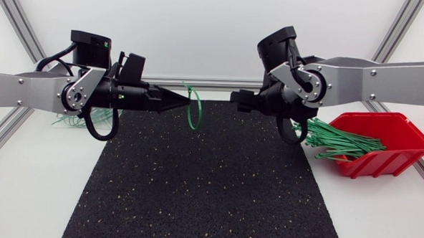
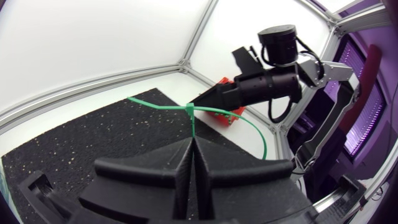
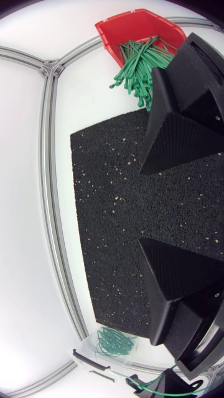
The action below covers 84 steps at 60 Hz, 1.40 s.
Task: Take a green cable tie from the red box, thread the tail through the head to close it, then place it in the transparent bin on the left.
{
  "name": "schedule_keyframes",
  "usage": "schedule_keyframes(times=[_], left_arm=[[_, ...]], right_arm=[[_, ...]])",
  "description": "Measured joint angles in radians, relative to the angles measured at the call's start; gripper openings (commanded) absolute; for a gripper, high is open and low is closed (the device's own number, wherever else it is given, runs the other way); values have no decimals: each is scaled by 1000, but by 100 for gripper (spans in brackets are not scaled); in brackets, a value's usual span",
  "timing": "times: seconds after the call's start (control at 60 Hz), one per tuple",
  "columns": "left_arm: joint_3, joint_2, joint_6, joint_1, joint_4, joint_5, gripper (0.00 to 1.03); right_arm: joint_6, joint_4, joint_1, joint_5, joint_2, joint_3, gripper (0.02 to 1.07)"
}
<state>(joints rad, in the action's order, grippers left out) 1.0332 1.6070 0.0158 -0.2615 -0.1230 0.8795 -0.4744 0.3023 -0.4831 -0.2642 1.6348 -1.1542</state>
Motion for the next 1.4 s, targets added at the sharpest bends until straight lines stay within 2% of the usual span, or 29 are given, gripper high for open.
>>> schedule_keyframes(times=[0.183, 0.3, 0.5, 0.6, 0.8, 0.9, 1.0, 1.05, 1.067, 1.083, 1.117, 1.15, 1.183, 1.283, 1.4], left_arm=[[10, -66, 95, 9, 104, -204, 4], [38, -125, 121, 42, 148, -340, 3], [104, -212, 193, 109, 197, -597, 3], [175, -216, 218, 189, 225, -681, 3], [365, -112, 237, 394, 238, -729, 4], [415, -51, 248, 449, 234, -751, 4], [435, 11, 252, 464, 215, -789, 6], [448, 57, 256, 467, 212, -808, 20], [449, 65, 259, 467, 211, -811, 33], [452, 81, 263, 466, 211, -823, 37], [456, 100, 270, 466, 211, -842, 69], [460, 117, 274, 466, 212, -864, 93], [467, 135, 277, 465, 212, -888, 100], [488, 177, 285, 463, 215, -920, 100], [515, 188, 289, 452, 275, -926, 100]], right_arm=[[48, -36, 13, -56, -47, 38, 78], [69, -45, 29, -75, -79, 56, 78], [112, -45, 39, -128, -145, 77, 78], [137, -51, 39, -157, -182, 77, 78], [165, -53, 38, -203, -232, 78, 78], [169, -53, 38, -214, -251, 81, 78], [169, -53, 38, -223, -268, 88, 78], [170, -53, 38, -224, -276, 97, 78], [171, -53, 39, -224, -277, 100, 78], [173, -53, 39, -225, -279, 104, 78], [174, -52, 39, -225, -282, 110, 78], [177, -53, 40, -226, -286, 115, 78], [183, -52, 40, -228, -290, 121, 78], [191, -52, 40, -231, -309, 135, 78], [192, -52, 45, -231, -332, 144, 78]])
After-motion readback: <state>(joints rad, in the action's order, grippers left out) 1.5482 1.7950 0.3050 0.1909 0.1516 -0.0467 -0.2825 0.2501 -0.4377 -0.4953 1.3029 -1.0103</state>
